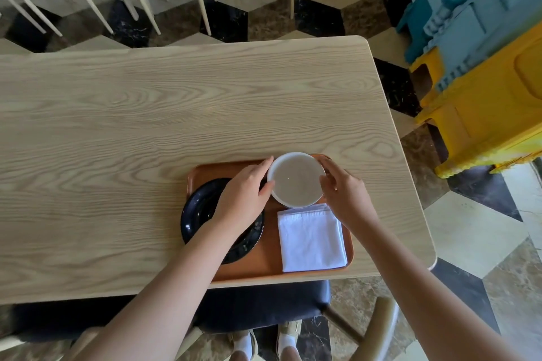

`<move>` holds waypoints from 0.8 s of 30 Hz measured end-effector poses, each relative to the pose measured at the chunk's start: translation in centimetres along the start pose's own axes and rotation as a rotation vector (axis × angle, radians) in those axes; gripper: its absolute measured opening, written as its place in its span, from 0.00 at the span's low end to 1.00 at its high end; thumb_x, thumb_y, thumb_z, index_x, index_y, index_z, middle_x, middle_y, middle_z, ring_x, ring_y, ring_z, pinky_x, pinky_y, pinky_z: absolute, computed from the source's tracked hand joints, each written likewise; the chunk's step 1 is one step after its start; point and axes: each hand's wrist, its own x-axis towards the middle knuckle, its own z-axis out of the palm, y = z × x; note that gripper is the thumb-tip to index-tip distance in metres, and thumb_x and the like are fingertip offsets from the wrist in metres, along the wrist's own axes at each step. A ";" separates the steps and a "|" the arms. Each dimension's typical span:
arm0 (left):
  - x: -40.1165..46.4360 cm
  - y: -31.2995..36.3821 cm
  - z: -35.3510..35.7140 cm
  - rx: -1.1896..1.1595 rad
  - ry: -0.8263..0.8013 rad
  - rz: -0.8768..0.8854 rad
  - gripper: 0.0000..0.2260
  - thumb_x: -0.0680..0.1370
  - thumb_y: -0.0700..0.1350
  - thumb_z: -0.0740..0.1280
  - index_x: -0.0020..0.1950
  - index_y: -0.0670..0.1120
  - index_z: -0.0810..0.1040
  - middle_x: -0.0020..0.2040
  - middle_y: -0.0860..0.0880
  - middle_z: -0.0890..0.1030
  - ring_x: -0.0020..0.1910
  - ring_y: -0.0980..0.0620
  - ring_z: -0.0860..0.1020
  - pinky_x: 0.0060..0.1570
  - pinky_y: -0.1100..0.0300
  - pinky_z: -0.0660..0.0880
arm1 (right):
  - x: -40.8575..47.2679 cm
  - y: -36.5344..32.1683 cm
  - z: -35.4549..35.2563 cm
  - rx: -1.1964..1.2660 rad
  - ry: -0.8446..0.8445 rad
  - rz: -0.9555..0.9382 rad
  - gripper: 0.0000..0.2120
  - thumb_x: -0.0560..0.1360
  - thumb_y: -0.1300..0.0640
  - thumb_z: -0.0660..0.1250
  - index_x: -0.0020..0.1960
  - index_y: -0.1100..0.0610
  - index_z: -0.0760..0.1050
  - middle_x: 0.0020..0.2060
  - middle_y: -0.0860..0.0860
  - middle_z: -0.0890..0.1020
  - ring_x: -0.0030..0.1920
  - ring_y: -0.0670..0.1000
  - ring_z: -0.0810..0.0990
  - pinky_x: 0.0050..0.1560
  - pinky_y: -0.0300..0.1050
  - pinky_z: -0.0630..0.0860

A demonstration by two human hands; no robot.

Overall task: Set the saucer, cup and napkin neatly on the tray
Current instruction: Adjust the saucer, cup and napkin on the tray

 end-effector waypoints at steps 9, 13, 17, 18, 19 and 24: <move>-8.6 2.3 5.9 0.225 0.003 0.517 0.17 0.74 0.44 0.66 0.62 0.44 0.76 0.62 0.42 0.78 0.61 0.45 0.76 0.58 0.53 0.76 | -9.0 5.3 -0.5 -0.450 -0.088 -0.315 0.24 0.76 0.49 0.56 0.70 0.56 0.66 0.70 0.56 0.68 0.71 0.57 0.65 0.69 0.50 0.66; -9.1 2.5 7.5 0.407 -0.149 0.483 0.19 0.71 0.47 0.72 0.62 0.50 0.77 0.66 0.44 0.76 0.66 0.48 0.73 0.60 0.55 0.74 | -10.5 6.2 0.7 -0.569 -0.231 -0.365 0.25 0.76 0.47 0.54 0.71 0.53 0.61 0.72 0.53 0.63 0.72 0.55 0.62 0.72 0.47 0.50; -9.0 1.9 7.6 0.464 -0.189 0.456 0.21 0.72 0.48 0.70 0.64 0.50 0.75 0.68 0.44 0.73 0.68 0.47 0.70 0.63 0.54 0.72 | -10.6 5.9 1.1 -0.546 -0.206 -0.340 0.23 0.76 0.49 0.54 0.69 0.56 0.67 0.70 0.54 0.68 0.70 0.55 0.65 0.72 0.45 0.49; -9.0 1.9 7.5 0.473 -0.199 0.449 0.21 0.72 0.48 0.70 0.64 0.50 0.75 0.68 0.44 0.73 0.68 0.47 0.70 0.63 0.53 0.72 | -10.6 5.7 1.2 -0.544 -0.201 -0.337 0.23 0.76 0.49 0.54 0.68 0.56 0.68 0.69 0.55 0.69 0.70 0.55 0.65 0.72 0.45 0.49; -9.0 1.8 7.3 0.476 -0.208 0.441 0.20 0.72 0.48 0.70 0.64 0.49 0.75 0.69 0.44 0.73 0.68 0.47 0.70 0.63 0.53 0.72 | -10.6 5.5 1.2 -0.545 -0.197 -0.335 0.22 0.76 0.49 0.55 0.68 0.56 0.69 0.69 0.55 0.70 0.70 0.55 0.65 0.72 0.46 0.49; -9.5 1.4 6.9 0.452 -0.205 0.417 0.20 0.72 0.47 0.70 0.64 0.49 0.75 0.68 0.43 0.73 0.68 0.47 0.70 0.62 0.52 0.73 | -10.7 4.4 1.6 -0.587 -0.222 -0.324 0.22 0.76 0.49 0.54 0.66 0.55 0.72 0.68 0.55 0.72 0.69 0.54 0.65 0.72 0.47 0.47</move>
